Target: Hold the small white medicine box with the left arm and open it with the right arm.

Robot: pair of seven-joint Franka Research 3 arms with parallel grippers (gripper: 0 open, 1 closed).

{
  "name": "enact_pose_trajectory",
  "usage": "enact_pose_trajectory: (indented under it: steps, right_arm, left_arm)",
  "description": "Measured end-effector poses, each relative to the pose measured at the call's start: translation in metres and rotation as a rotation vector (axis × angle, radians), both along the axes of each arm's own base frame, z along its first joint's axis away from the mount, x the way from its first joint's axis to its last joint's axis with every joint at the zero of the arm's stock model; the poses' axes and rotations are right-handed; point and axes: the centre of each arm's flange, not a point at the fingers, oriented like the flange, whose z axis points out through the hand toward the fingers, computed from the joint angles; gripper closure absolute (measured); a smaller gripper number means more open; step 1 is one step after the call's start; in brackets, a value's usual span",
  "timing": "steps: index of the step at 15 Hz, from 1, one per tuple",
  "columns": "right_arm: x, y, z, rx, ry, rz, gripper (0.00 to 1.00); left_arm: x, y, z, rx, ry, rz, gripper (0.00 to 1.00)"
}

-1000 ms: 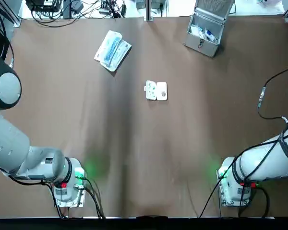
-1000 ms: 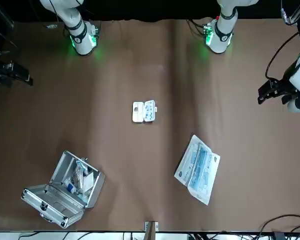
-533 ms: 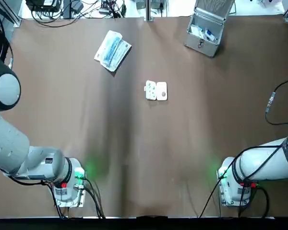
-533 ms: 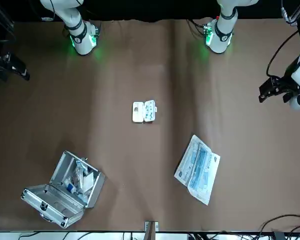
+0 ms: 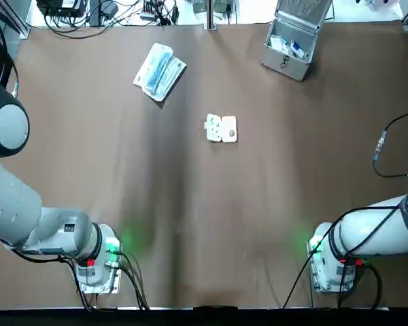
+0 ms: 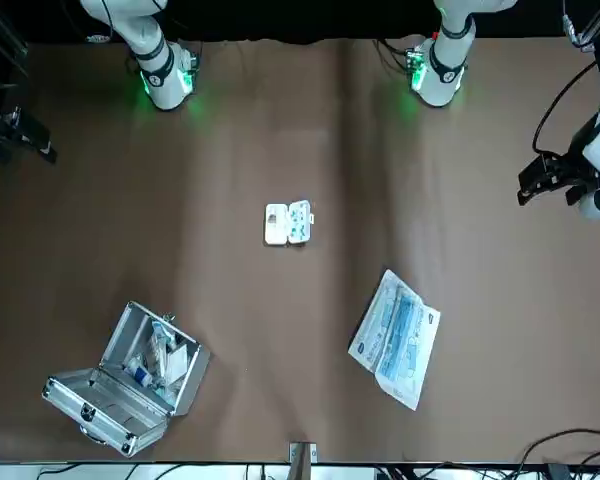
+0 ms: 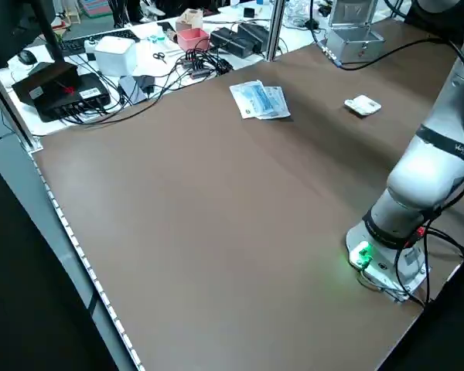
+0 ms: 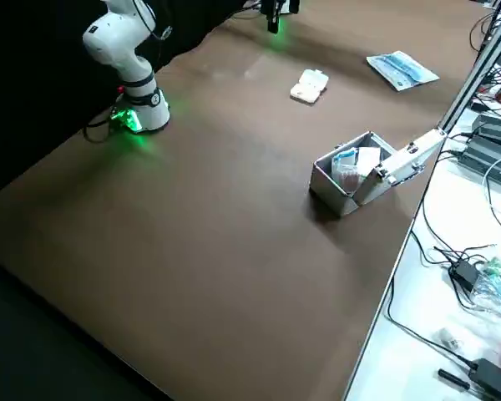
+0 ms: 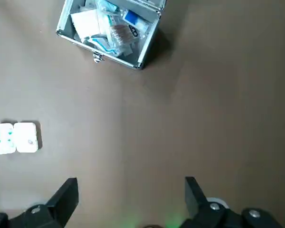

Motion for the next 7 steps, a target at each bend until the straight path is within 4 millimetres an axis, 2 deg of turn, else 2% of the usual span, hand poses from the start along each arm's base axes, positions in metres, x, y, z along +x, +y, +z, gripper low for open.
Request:
enact_pose_trajectory:
  steps: [7]
  right_arm:
    - [-0.0045,-0.0015,-0.0021,-0.01,0.033,0.025,0.01]
  left_arm:
    - [0.0001,0.0001,0.0001,0.0,-0.001,0.007,0.0]
